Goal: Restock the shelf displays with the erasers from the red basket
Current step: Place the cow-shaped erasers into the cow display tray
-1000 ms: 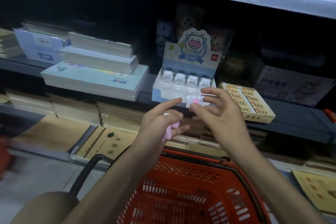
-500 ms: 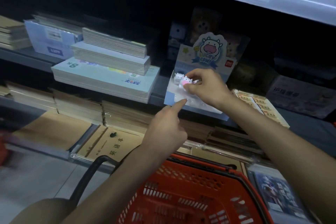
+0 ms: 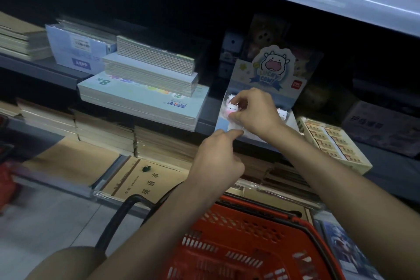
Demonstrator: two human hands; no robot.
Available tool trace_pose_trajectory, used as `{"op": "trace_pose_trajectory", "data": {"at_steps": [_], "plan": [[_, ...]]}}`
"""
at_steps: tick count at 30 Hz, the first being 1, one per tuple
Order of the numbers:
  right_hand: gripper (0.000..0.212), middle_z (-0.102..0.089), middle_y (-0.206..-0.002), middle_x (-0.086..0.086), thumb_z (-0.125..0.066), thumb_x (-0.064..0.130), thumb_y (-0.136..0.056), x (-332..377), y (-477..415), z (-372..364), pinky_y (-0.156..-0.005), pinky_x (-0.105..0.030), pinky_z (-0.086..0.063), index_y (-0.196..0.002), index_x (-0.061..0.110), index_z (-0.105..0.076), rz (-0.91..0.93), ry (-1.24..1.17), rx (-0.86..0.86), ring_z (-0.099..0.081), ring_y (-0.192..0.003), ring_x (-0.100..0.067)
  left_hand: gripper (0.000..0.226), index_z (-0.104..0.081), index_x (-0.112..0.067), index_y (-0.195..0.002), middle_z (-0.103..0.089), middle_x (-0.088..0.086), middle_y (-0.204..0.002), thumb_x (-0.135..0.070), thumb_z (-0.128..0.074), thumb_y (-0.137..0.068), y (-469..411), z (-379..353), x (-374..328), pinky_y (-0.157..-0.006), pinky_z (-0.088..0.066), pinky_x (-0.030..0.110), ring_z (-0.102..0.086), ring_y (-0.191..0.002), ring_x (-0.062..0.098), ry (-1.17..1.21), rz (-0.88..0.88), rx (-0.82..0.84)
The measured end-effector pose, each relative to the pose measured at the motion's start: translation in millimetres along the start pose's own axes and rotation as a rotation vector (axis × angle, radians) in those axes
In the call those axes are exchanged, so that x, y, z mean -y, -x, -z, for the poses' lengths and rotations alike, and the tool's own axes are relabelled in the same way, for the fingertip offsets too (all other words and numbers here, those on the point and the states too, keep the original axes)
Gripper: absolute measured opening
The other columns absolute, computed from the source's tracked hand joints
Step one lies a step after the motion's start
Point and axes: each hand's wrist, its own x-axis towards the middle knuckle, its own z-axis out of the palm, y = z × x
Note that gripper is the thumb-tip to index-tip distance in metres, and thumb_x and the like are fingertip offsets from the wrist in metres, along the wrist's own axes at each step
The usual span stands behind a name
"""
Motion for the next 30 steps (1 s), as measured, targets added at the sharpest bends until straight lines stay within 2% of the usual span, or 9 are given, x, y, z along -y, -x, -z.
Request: {"op": "trace_pose_trajectory", "data": {"at_steps": [5, 9, 12, 16, 18, 21, 25, 27, 30], "plan": [[0.038, -0.065, -0.118, -0.005, -0.076, 0.019, -0.089, -2, 7, 9, -0.091, -0.038, -0.053, -0.126, 0.025, -0.071, 0.021, 0.029, 0.074, -0.063, -0.102, -0.021, 0.057, -0.068, -0.031, -0.136, -0.063, -0.006, -0.105, -0.003, -0.059, -0.087, 3, 3, -3, -0.078, -0.049, 0.017, -0.059, -0.087, 0.007, 0.201, 0.066, -0.034], [0.025, -0.068, -0.110, 0.006, -0.071, 0.016, -0.092, -1, 43, 42, -0.079, -0.020, -0.048, -0.113, 0.030, -0.075, 0.013, -0.168, -0.128, -0.063, -0.086, -0.003, 0.048, -0.078, -0.029, -0.117, -0.066, 0.004, -0.108, 0.007, -0.065, -0.087, 22, 12, -11, -0.080, -0.063, 0.034, -0.070, -0.076, 0.011, 0.637, 0.081, -0.004], [0.020, -0.072, -0.096, 0.016, -0.070, 0.017, -0.094, -1, 95, 65, -0.074, -0.018, -0.049, -0.100, 0.035, -0.076, -0.038, -0.425, -0.092, -0.066, -0.088, -0.002, 0.050, -0.074, -0.020, -0.126, -0.070, 0.013, -0.120, 0.013, -0.063, -0.091, 28, 17, -14, -0.090, -0.063, 0.043, -0.076, -0.100, 0.017, 0.933, 0.133, 0.093], [0.030, -0.073, -0.095, 0.009, -0.069, 0.003, -0.094, -11, 151, 69, -0.078, -0.022, -0.057, -0.101, 0.031, -0.077, -0.042, -0.684, -0.033, -0.070, -0.088, -0.011, 0.035, -0.064, -0.012, -0.135, -0.072, 0.017, -0.126, -0.010, -0.064, -0.100, 31, 12, -25, -0.089, -0.063, 0.040, -0.075, -0.110, 0.030, 1.189, 0.240, 0.173], [0.034, -0.072, -0.095, 0.004, -0.071, -0.001, -0.091, -21, 166, 61, -0.077, -0.026, -0.058, -0.105, 0.029, -0.076, -0.054, -0.771, -0.020, -0.069, -0.085, -0.017, 0.028, -0.067, -0.008, -0.125, -0.075, 0.019, -0.119, -0.026, -0.055, -0.106, 32, 5, -30, -0.077, -0.065, 0.039, -0.078, -0.101, 0.029, 1.138, 0.270, 0.188], [0.033, -0.069, -0.092, 0.003, -0.079, 0.011, -0.087, -28, 177, 47, -0.072, -0.040, -0.055, -0.108, 0.037, -0.076, -0.067, -0.815, 0.006, -0.063, -0.077, -0.023, 0.045, -0.073, -0.009, -0.108, -0.078, 0.017, -0.090, -0.045, -0.047, -0.107, 34, -12, -35, -0.045, -0.048, 0.028, -0.068, -0.055, 0.019, 0.886, 0.276, 0.149], [0.035, -0.068, -0.089, 0.003, -0.086, 0.024, -0.081, -32, 180, 42, -0.062, -0.033, -0.053, -0.110, 0.040, -0.074, -0.106, -0.785, -0.001, -0.061, -0.069, -0.021, 0.058, -0.071, -0.007, -0.081, -0.055, 0.013, -0.046, -0.048, -0.040, -0.108, 39, -34, -42, -0.041, -0.039, 0.027, -0.052, -0.038, 0.022, 0.635, 0.218, 0.085], [0.041, -0.066, -0.094, 0.007, -0.085, 0.021, -0.078, -34, 177, 44, -0.060, -0.020, -0.047, -0.113, 0.039, -0.072, -0.071, -0.681, -0.022, -0.063, -0.068, -0.018, 0.059, -0.068, -0.012, -0.070, -0.049, 0.008, -0.039, -0.047, -0.039, -0.109, 39, -40, -45, -0.041, -0.039, 0.028, -0.049, -0.038, 0.025, 0.595, 0.200, 0.077], [0.044, -0.067, -0.095, 0.010, -0.085, 0.016, -0.079, -39, 172, 45, -0.062, -0.018, -0.048, -0.117, 0.033, -0.070, -0.095, -0.675, 0.001, -0.064, -0.069, -0.014, 0.072, -0.075, -0.012, -0.067, -0.049, 0.032, -0.047, -0.054, -0.034, -0.108, 32, -43, -43, -0.038, -0.038, 0.023, -0.050, -0.037, 0.026, 0.606, 0.265, 0.115]]}}
